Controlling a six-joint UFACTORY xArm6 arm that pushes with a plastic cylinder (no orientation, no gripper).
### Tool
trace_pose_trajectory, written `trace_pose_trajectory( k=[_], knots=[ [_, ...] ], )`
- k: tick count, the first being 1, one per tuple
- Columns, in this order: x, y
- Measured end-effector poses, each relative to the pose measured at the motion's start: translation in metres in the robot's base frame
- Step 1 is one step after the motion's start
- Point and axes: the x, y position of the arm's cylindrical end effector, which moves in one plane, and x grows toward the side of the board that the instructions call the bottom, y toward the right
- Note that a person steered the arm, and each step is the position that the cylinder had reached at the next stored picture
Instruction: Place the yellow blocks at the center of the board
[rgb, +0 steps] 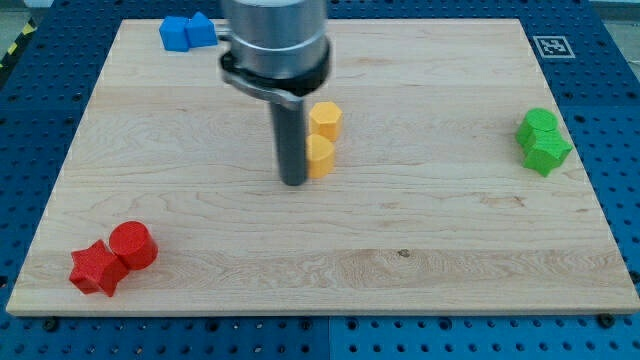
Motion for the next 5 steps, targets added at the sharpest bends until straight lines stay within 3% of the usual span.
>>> trace_pose_trajectory(
  k=[1,3,5],
  knots=[
    [-0.005,0.022],
    [-0.027,-0.039],
    [-0.046,-0.042]
  ],
)
